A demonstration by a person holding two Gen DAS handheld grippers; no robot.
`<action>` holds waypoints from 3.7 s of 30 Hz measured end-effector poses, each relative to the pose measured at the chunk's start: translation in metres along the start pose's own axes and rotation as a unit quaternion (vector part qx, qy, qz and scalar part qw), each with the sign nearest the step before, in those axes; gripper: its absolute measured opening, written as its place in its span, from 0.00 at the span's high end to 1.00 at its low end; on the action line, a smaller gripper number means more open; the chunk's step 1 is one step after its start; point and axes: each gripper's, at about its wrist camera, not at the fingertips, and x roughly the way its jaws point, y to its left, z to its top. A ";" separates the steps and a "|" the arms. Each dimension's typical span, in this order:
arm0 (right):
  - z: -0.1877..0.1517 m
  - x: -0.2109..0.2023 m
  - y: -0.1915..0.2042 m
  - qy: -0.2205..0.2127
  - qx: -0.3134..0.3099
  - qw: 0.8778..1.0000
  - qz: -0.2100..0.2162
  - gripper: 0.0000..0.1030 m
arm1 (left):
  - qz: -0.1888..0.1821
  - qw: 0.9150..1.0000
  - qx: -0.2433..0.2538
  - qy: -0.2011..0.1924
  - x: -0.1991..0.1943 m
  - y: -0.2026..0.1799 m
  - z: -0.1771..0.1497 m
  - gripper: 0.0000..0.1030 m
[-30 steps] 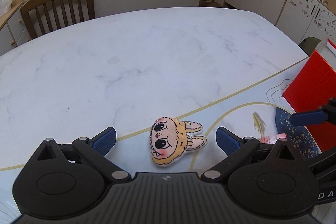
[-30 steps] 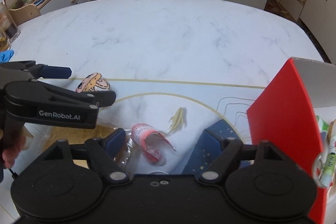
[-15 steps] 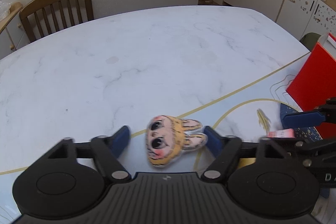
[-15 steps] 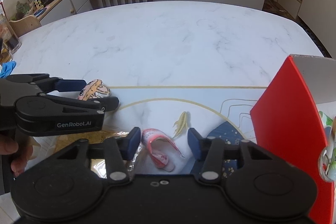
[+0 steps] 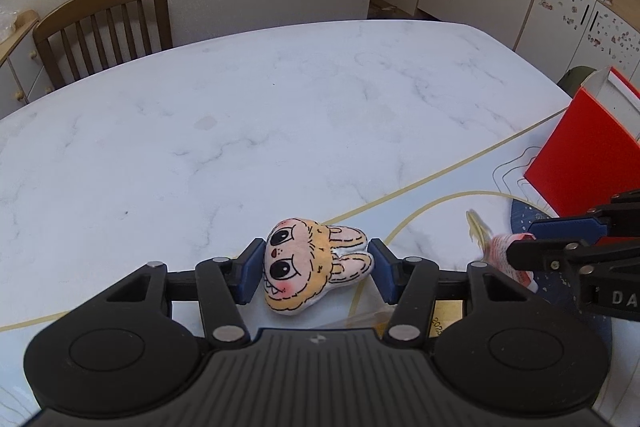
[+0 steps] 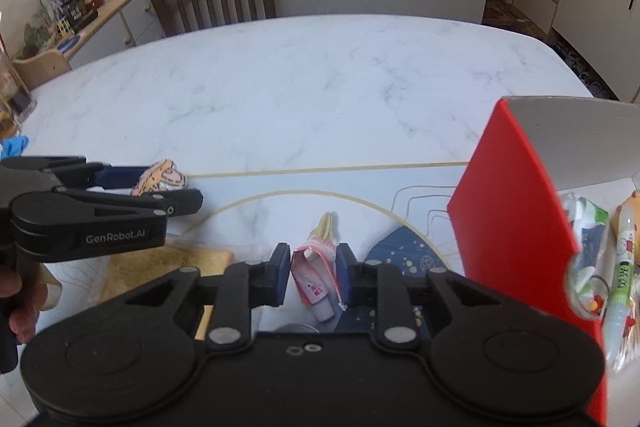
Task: Organize objects
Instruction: 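Grasp the plush bunny keychain with the left tool while the right grasps the pink toothpaste tube, then carry the bunny keychain and toothpaste tube toward the shoebox, then open the left tool to drop the bunny while the right releases the toothpaste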
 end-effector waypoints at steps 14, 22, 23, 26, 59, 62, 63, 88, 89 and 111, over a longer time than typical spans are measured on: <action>0.001 -0.022 -0.005 0.004 -0.042 0.999 0.017 0.77 | -0.023 1.000 0.008 0.000 -0.047 -0.008 -0.008 0.47; -0.006 0.006 0.003 0.039 -0.076 0.996 0.003 0.66 | -0.030 0.999 -0.010 0.008 -0.059 -0.008 -0.022 0.47; -0.007 0.008 0.003 0.041 -0.080 0.996 0.004 0.63 | -0.030 0.999 -0.012 0.008 -0.061 -0.008 -0.023 0.47; -0.008 0.016 0.006 0.046 -0.099 0.994 -0.003 0.61 | -0.032 0.999 -0.015 0.008 -0.066 -0.006 -0.027 0.47; -0.004 -0.073 -0.012 -0.013 -0.063 0.997 0.032 0.82 | -0.061 0.998 0.016 0.000 -0.105 -0.044 -0.021 0.47; -0.005 -0.100 -0.025 -0.027 -0.046 0.998 0.040 0.82 | -0.073 0.997 0.030 -0.005 -0.116 -0.059 -0.015 0.47; -0.006 -0.107 -0.030 -0.031 -0.041 0.998 0.041 0.82 | -0.077 0.996 0.036 -0.007 -0.119 -0.065 -0.013 0.47; -0.031 -0.163 -0.226 -0.054 0.059 0.996 -0.031 0.82 | -0.141 0.980 0.137 -0.020 -0.098 -0.274 0.040 0.47; -0.032 -0.161 -0.234 -0.051 0.064 0.996 -0.033 0.82 | -0.140 0.980 0.138 -0.017 -0.092 -0.281 0.042 0.47; -0.031 -0.089 -0.291 0.014 0.079 0.996 -0.049 0.82 | -0.095 0.978 0.170 0.070 0.011 -0.372 0.058 0.47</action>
